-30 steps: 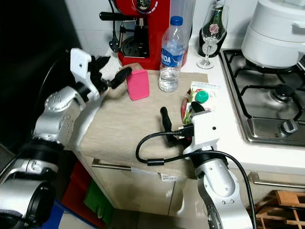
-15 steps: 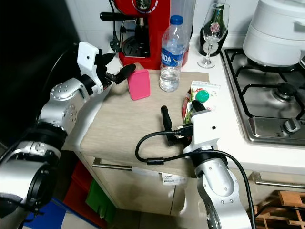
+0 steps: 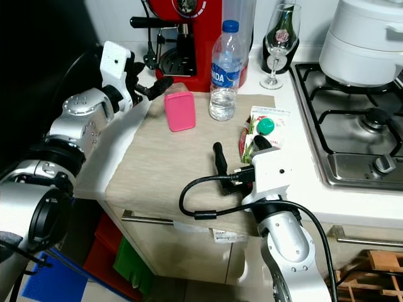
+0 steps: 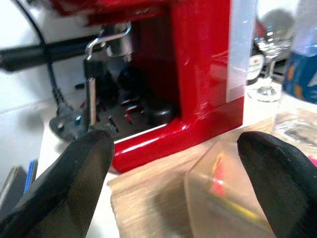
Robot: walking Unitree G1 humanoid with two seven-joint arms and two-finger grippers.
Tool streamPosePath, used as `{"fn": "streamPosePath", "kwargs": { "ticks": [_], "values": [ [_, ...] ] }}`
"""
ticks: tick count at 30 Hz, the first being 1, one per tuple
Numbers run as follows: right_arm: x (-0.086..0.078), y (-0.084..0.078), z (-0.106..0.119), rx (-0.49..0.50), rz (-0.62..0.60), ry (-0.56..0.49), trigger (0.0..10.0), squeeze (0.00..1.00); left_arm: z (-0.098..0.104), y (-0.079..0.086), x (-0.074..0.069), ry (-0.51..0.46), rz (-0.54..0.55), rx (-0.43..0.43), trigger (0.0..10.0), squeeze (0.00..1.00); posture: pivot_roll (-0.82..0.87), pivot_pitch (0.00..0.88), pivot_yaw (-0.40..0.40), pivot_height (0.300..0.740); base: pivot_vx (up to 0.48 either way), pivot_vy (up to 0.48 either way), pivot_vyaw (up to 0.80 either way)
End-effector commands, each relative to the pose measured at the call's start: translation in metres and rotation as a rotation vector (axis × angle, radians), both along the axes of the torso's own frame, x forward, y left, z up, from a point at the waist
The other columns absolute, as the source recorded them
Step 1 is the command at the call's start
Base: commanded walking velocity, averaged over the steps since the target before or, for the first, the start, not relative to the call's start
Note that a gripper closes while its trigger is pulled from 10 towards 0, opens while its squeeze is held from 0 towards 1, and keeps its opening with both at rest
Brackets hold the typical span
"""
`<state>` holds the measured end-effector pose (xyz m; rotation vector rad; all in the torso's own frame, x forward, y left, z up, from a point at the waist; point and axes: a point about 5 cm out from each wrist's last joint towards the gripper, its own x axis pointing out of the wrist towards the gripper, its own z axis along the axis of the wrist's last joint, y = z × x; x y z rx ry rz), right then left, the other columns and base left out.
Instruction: Restocking fridge
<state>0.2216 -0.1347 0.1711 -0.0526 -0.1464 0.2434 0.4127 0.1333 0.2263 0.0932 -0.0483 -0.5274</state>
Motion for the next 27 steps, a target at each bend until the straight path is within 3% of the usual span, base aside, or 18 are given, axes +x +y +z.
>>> {"fn": "streamPosePath", "kwargs": {
  "ticks": [1, 4, 6, 15, 16, 20, 27],
  "values": [
    [-0.001, 0.001, 0.002, 0.001, 0.001, -0.009, 10.0, 0.15, 0.003, 0.011, 0.003, 0.034, 0.062, -0.034, 10.0, 0.00, -0.23, 0.000, 0.147, 0.740, 0.000, 0.000, 0.00],
    [-0.001, 0.001, 0.002, -0.003, 0.000, -0.005, 10.0, 0.14, -0.002, 0.019, 0.005, 0.110, 0.142, -0.119, 10.0, 0.00, -0.23, 0.000, 0.144, 0.740, 0.000, 0.000, 0.00],
    [-0.001, 0.001, 0.002, -0.004, 0.000, -0.004, 10.0, 0.14, -0.003, 0.020, 0.005, 0.115, 0.146, -0.119, 10.0, 0.00, -0.23, 0.000, 0.144, 0.740, 0.000, 0.000, 0.00],
    [-0.001, 0.000, 0.001, -0.011, 0.002, -0.001, 10.0, 0.15, -0.014, 0.018, 0.003, 0.122, 0.144, -0.007, 10.0, 0.00, -0.23, 0.000, 0.138, 0.740, 0.000, 0.000, 0.00],
    [-0.001, -0.001, 0.001, -0.012, 0.002, 0.000, 10.0, 0.14, -0.014, 0.016, 0.003, 0.105, 0.135, 0.045, 10.0, 0.00, -0.23, 0.000, 0.138, 0.740, 0.000, 0.000, 0.00],
    [-0.001, -0.001, 0.001, -0.014, -0.001, -0.001, 10.0, 0.15, -0.005, 0.016, 0.004, 0.016, 0.152, 0.095, 10.0, 0.00, -0.23, 0.000, 0.138, 0.740, 0.000, 0.000, 0.00],
    [-0.002, -0.001, 0.001, -0.013, -0.003, 0.001, 10.0, 0.14, 0.006, 0.010, 0.002, -0.124, 0.138, 0.091, 10.0, 0.00, -0.23, 0.000, 0.130, 0.740, 0.000, 0.000, 0.00]
  ]
}}
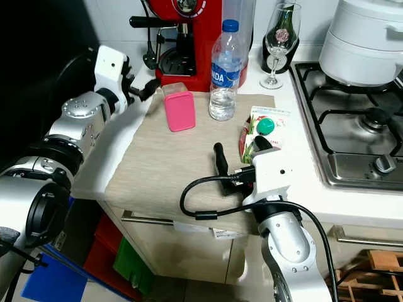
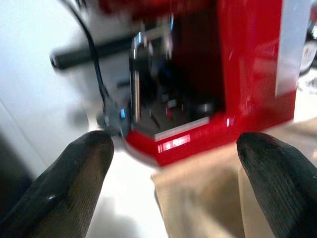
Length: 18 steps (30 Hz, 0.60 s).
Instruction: Restocking fridge
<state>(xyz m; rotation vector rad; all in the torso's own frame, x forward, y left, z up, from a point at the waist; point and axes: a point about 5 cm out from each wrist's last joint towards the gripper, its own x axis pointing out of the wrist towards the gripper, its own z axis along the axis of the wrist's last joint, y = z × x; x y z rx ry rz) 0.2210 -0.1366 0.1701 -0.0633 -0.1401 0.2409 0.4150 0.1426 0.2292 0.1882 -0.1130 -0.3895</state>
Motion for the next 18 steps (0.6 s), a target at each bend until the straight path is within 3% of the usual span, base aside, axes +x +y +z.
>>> {"fn": "streamPosePath", "kwargs": {
  "ticks": [1, 6, 8, 9, 10, 11, 12, 15, 16, 17, 18],
  "values": [
    [-0.002, 0.002, 0.001, -0.002, 0.003, -0.002, 10.0, 0.14, 0.003, -0.001, -0.002, -0.048, 0.002, 0.023, 10.0, 0.00, -0.23, 0.000, 0.130, 0.740, 0.000, 0.000, 0.00],
    [-0.001, 0.002, 0.001, -0.003, 0.003, -0.001, 10.0, 0.14, -0.001, -0.002, -0.008, -0.079, 0.045, -0.080, 10.0, 0.00, -0.22, 0.000, 0.130, 0.740, 0.000, 0.000, 0.00],
    [0.001, 0.002, -0.001, -0.002, -0.001, 0.002, 10.0, 0.14, -0.003, -0.006, -0.017, -0.117, 0.043, -0.106, 10.0, 0.00, -0.19, 0.000, 0.118, 0.740, 0.000, 0.000, 0.00],
    [0.003, 0.002, -0.002, -0.002, -0.009, 0.001, 10.0, 0.14, -0.003, -0.011, -0.030, -0.176, 0.036, -0.102, 10.0, 0.71, -0.18, 0.000, 0.112, 0.740, 0.000, 0.000, 0.00],
    [0.003, 0.002, -0.002, -0.002, -0.009, 0.001, 10.0, 0.14, -0.003, -0.011, -0.030, -0.176, 0.036, -0.102, 10.0, 0.71, -0.18, 0.000, 0.112, 0.740, 0.000, 0.000, 0.00],
    [0.004, 0.002, -0.002, -0.003, -0.016, -0.001, 10.0, 0.14, -0.002, -0.013, -0.036, -0.198, 0.025, -0.100, 10.0, 1.00, -0.18, 0.000, 0.110, 0.740, 0.000, 0.000, 0.00],
    [0.004, 0.002, -0.002, -0.003, -0.016, -0.001, 10.0, 0.14, -0.002, -0.013, -0.036, -0.198, 0.025, -0.100, 10.0, 1.00, -0.18, 0.000, 0.110, 0.740, 0.000, 0.000, 0.00],
    [0.013, -0.001, -0.003, -0.010, -0.057, -0.012, 10.0, 0.14, 0.003, -0.024, -0.058, -0.238, -0.014, -0.089, 10.0, 1.00, -0.13, 0.000, 0.091, 0.740, 0.000, 0.000, 0.00],
    [0.013, -0.001, -0.003, -0.010, -0.057, -0.012, 10.0, 0.14, 0.003, -0.024, -0.058, -0.238, -0.014, -0.089, 10.0, 1.00, -0.13, 0.000, 0.091, 0.740, 0.000, 0.000, 0.00],
    [0.021, -0.003, 0.000, -0.006, -0.086, -0.027, 10.0, 0.14, 0.003, -0.029, -0.075, -0.248, 0.001, -0.083, 10.0, 1.00, -0.11, 0.000, 0.075, 0.740, 0.000, 0.000, 0.00],
    [0.021, -0.003, 0.000, -0.006, -0.086, -0.027, 10.0, 0.14, 0.003, -0.029, -0.075, -0.248, 0.001, -0.083, 10.0, 1.00, -0.11, 0.000, 0.075, 0.740, 0.000, 0.000, 0.00]
  ]
}}
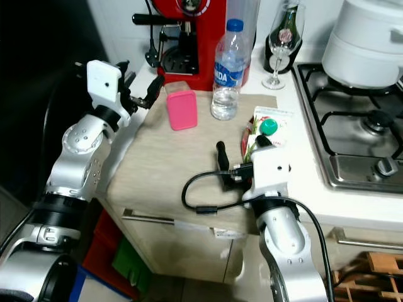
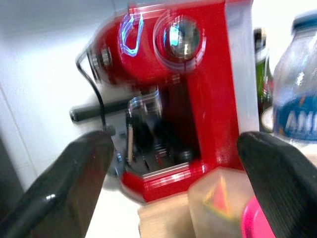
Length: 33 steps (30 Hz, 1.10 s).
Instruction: Restocking fridge
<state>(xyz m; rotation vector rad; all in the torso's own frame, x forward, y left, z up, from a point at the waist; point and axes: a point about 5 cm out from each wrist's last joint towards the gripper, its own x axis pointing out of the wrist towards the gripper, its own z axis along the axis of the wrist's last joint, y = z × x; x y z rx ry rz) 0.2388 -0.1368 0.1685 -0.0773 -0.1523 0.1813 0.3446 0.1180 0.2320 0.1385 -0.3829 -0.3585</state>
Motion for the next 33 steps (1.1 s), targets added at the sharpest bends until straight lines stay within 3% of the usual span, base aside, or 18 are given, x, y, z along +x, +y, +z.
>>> {"fn": "streamPosePath", "kwargs": {
  "ticks": [1, 5, 6, 17, 23, 27, 30, 31, 33],
  "values": [
    [0.008, -0.003, 0.004, 0.010, -0.037, -0.025, 10.0, 0.13, -0.001, -0.005, -0.016, 0.012, 0.028, 0.011, 10.0, 1.00, -0.10, 0.000, 0.068, 0.740, 0.000, 0.000, 0.00],
    [0.015, -0.001, 0.006, 0.015, -0.027, -0.039, 10.0, 0.13, -0.006, -0.002, -0.021, 0.038, 0.056, -0.008, 10.0, 1.00, -0.09, 0.000, 0.062, 0.740, 0.000, 0.000, 0.00],
    [0.017, 0.000, 0.007, 0.021, -0.026, -0.044, 10.0, 0.15, -0.006, 0.000, -0.022, 0.042, 0.069, -0.023, 10.0, 0.00, -0.08, 0.000, 0.063, 0.740, 0.000, 0.000, 0.00],
    [0.024, 0.006, 0.009, 0.041, -0.031, -0.069, 10.0, 0.14, -0.011, 0.001, -0.028, 0.074, 0.089, -0.058, 10.0, 0.00, -0.09, 0.000, 0.070, 0.740, 0.000, 0.000, 0.14],
    [0.024, 0.001, 0.008, 0.032, -0.044, -0.080, 10.0, 0.14, -0.012, -0.001, -0.027, 0.084, 0.084, -0.063, 10.0, 0.00, -0.10, 0.000, 0.067, 0.740, 0.000, 0.000, 0.00],
    [0.019, -0.006, 0.009, 0.019, -0.080, -0.092, 10.0, 0.15, -0.015, -0.004, -0.031, 0.102, 0.026, -0.066, 10.0, 0.00, -0.10, 0.000, 0.065, 0.740, 0.000, 0.000, 0.00],
    [0.017, -0.012, 0.010, -0.004, -0.126, -0.098, 10.0, 0.13, -0.018, -0.006, -0.031, 0.123, 0.010, -0.067, 10.0, 0.00, -0.11, 0.000, 0.067, 0.740, 0.000, 0.000, 0.00],
    [0.016, -0.014, 0.011, -0.004, -0.136, -0.103, 10.0, 0.05, -0.019, -0.007, -0.031, 0.125, 0.009, -0.069, 10.0, 0.00, -0.12, 0.000, 0.071, 0.740, 0.000, 0.000, 0.00],
    [0.016, -0.015, 0.013, 0.001, -0.142, -0.113, 10.0, 0.02, -0.019, -0.008, -0.031, 0.124, 0.005, -0.069, 10.0, 0.00, -0.12, 0.000, 0.071, 0.740, 0.000, 0.000, 0.00]
  ]
}}
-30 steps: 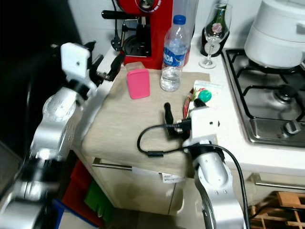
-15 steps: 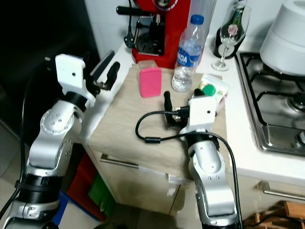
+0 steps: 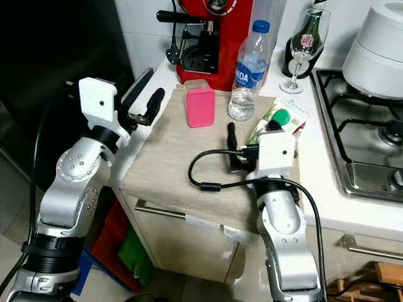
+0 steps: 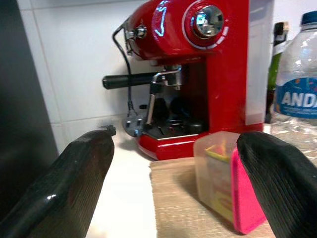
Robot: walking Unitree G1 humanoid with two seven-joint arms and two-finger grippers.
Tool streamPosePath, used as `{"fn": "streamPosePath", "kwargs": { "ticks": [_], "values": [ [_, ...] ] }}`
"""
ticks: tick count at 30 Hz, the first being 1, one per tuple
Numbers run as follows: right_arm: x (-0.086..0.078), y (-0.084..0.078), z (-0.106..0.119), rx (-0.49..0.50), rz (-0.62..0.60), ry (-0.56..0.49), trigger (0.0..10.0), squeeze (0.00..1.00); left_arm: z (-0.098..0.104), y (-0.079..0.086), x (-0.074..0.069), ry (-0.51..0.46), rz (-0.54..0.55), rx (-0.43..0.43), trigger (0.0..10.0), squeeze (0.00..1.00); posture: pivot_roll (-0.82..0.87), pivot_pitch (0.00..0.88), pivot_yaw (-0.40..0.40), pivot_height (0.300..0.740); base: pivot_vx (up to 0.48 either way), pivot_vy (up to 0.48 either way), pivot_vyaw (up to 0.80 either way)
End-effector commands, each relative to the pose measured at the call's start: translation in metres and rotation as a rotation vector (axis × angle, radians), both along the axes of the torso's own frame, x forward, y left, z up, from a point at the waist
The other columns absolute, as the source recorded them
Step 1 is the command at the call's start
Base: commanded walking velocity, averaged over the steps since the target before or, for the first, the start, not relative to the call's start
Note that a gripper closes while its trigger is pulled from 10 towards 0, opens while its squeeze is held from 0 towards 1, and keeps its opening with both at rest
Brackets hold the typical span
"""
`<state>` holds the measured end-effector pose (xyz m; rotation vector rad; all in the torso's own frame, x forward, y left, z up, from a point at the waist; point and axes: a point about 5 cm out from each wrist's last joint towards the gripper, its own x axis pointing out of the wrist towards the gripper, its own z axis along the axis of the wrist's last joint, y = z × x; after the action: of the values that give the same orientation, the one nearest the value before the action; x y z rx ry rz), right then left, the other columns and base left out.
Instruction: Restocking fridge
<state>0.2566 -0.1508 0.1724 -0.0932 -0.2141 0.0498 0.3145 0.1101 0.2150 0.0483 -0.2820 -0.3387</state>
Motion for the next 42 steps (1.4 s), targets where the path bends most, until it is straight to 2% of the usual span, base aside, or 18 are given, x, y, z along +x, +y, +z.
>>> {"fn": "streamPosePath", "kwargs": {
  "ticks": [1, 6, 8, 10, 11, 18, 26, 27, 33, 35, 36, 37, 39, 42],
  "values": [
    [-0.001, -0.003, 0.013, 0.007, -0.028, -0.067, 10.0, 0.02, -0.003, -0.002, 0.000, 0.008, -0.013, 0.004, 10.0, 0.00, -0.13, 0.000, 0.076, 0.740, 0.000, 0.000, 0.00],
    [0.000, -0.003, 0.021, 0.016, -0.040, -0.099, 10.0, 0.00, -0.003, -0.004, 0.000, 0.006, -0.026, 0.006, 10.0, 0.00, -0.13, 0.000, 0.080, 0.740, 0.000, 0.000, 0.00],
    [0.001, 0.000, 0.033, 0.012, -0.009, -0.122, 10.0, 0.00, -0.004, -0.004, 0.002, 0.010, -0.035, 0.011, 10.0, 0.00, -0.14, 0.000, 0.087, 0.740, 0.000, 0.000, 0.00],
    [0.001, 0.001, 0.035, 0.006, 0.001, -0.124, 10.0, 0.00, -0.004, -0.005, 0.002, 0.011, -0.036, 0.012, 10.0, 0.00, -0.14, 0.000, 0.090, 0.740, 0.000, 0.000, 0.00],
    [0.000, 0.000, 0.040, 0.033, 0.021, -0.135, 10.0, 1.00, -0.006, -0.005, 0.002, 0.016, -0.042, 0.013, 10.0, 0.00, -0.15, 0.000, 0.094, 0.740, 0.000, 0.000, 0.00],
    [-0.005, -0.004, 0.060, 0.055, -0.004, -0.220, 10.0, 1.00, -0.007, -0.010, 0.005, 0.016, -0.057, 0.013, 10.0, 0.00, -0.17, 0.000, 0.096, 0.740, 0.000, 0.000, 0.00],
    [0.011, -0.012, 0.048, 0.003, -0.061, -0.113, 10.0, 1.00, -0.008, -0.012, 0.006, 0.019, -0.057, -0.001, 10.0, 0.00, -0.16, 0.000, 0.093, 0.740, 0.000, 0.000, 0.00],
    [0.015, -0.012, 0.047, -0.021, -0.066, -0.094, 10.0, 0.00, -0.008, -0.012, 0.006, 0.023, -0.056, -0.002, 10.0, 0.00, -0.16, 0.000, 0.092, 0.740, 0.000, 0.000, 0.00],
    [0.024, -0.015, 0.043, -0.039, -0.079, -0.042, 10.0, 0.00, -0.017, -0.015, 0.008, 0.083, -0.099, -0.020, 10.0, 0.00, -0.16, 0.000, 0.087, 0.740, 0.000, 0.000, 0.00],
    [0.027, -0.019, 0.042, -0.022, -0.093, -0.016, 10.0, 0.00, -0.026, -0.020, 0.004, 0.116, -0.196, -0.011, 10.0, 0.00, -0.16, 0.000, 0.082, 0.740, 0.000, 0.000, 0.00],
    [0.027, -0.022, 0.042, -0.009, -0.103, -0.002, 10.0, 0.00, -0.034, -0.026, -0.003, 0.138, -0.313, 0.001, 10.0, 0.00, -0.16, 0.000, 0.082, 0.740, 0.000, 0.000, 0.00],
    [0.027, -0.022, 0.042, -0.009, -0.103, -0.002, 10.0, 0.00, -0.034, -0.026, -0.003, 0.138, -0.313, 0.001, 10.0, 0.00, -0.16, 0.000, 0.082, 0.740, 0.000, 0.000, 0.00],
    [0.024, -0.025, 0.040, 0.009, -0.105, 0.015, 10.0, 0.00, -0.040, -0.032, -0.011, 0.144, -0.438, 0.027, 10.0, 0.00, -0.15, 0.000, 0.077, 0.740, 0.000, 0.000, 0.00],
    [0.023, -0.026, 0.039, 0.018, -0.106, 0.025, 10.0, 0.00, -0.040, -0.035, -0.013, 0.148, -0.482, 0.019, 10.0, 0.00, -0.16, 0.000, 0.074, 0.740, 0.000, 0.000, 0.00]
  ]
}}
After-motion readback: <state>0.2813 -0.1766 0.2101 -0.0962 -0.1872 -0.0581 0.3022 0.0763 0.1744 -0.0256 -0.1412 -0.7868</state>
